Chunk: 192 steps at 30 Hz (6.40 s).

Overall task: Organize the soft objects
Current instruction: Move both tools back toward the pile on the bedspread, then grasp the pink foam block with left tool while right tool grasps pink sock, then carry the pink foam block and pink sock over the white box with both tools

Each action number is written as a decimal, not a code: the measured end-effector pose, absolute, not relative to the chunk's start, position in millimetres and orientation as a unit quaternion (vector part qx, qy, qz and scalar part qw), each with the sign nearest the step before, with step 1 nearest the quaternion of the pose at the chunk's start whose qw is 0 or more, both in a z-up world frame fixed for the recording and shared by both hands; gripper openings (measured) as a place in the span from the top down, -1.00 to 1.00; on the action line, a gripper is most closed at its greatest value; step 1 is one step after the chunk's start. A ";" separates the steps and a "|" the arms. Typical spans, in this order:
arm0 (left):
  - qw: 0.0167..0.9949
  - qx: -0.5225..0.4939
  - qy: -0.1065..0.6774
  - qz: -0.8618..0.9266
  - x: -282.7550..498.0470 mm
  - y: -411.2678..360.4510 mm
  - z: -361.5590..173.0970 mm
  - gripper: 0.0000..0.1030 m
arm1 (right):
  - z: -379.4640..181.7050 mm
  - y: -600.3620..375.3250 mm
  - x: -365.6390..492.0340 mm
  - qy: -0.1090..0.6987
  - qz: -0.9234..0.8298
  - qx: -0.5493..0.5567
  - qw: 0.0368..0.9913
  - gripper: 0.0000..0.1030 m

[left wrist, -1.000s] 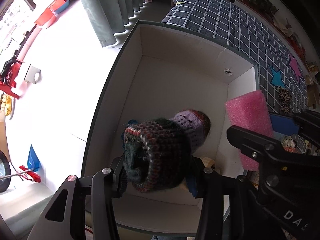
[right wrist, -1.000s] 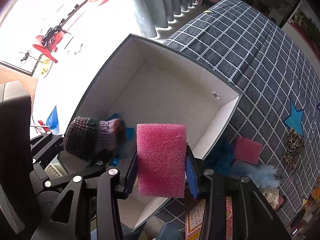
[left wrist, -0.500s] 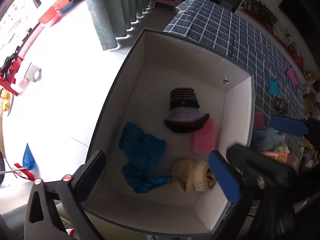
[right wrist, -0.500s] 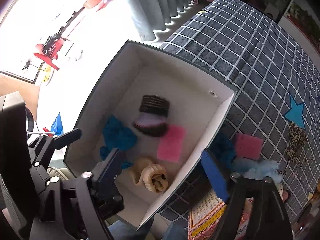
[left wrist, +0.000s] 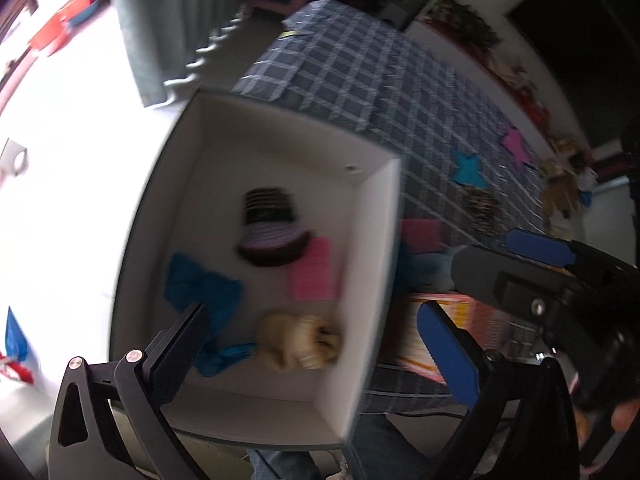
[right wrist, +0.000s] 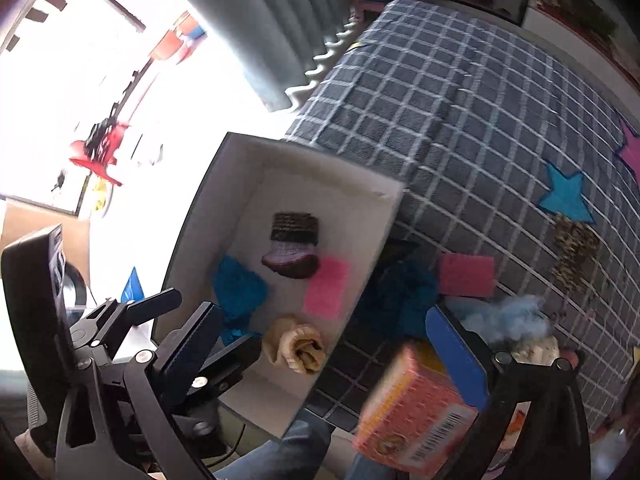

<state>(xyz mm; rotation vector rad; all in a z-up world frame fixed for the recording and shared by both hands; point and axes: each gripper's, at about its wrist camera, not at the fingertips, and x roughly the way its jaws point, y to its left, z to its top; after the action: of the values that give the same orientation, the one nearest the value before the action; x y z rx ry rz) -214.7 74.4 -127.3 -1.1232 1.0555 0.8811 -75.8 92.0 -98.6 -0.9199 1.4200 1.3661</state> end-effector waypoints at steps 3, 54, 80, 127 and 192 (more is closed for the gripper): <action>0.646 -0.485 0.463 0.364 -192.6 76.6 -117.5 -0.99 | -85.7 81.2 -45.8 0.582 0.549 -0.355 0.483 -1.00; 0.402 -0.458 0.744 0.274 20.8 122.1 -333.1 -0.98 | -282.3 -90.8 231.3 0.835 0.205 -0.043 0.510 -1.00; 0.416 -0.451 0.721 0.323 22.8 174.8 -290.3 -0.58 | -245.9 -115.5 274.5 0.789 0.248 -0.038 0.560 -0.44; 0.527 -0.366 0.701 0.311 144.4 90.9 -264.6 -0.19 | -249.7 -113.3 283.0 0.723 0.289 -0.160 0.607 0.31; 0.692 -0.328 0.493 0.414 -132.1 37.5 -62.3 -0.19 | -79.5 20.8 -0.2 0.566 0.544 -0.321 0.530 0.31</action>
<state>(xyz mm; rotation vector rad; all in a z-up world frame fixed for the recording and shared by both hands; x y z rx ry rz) -132.1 37.5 -62.3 -0.7320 1.1011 0.9247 -0.2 20.8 -79.5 -0.7654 1.3513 1.2992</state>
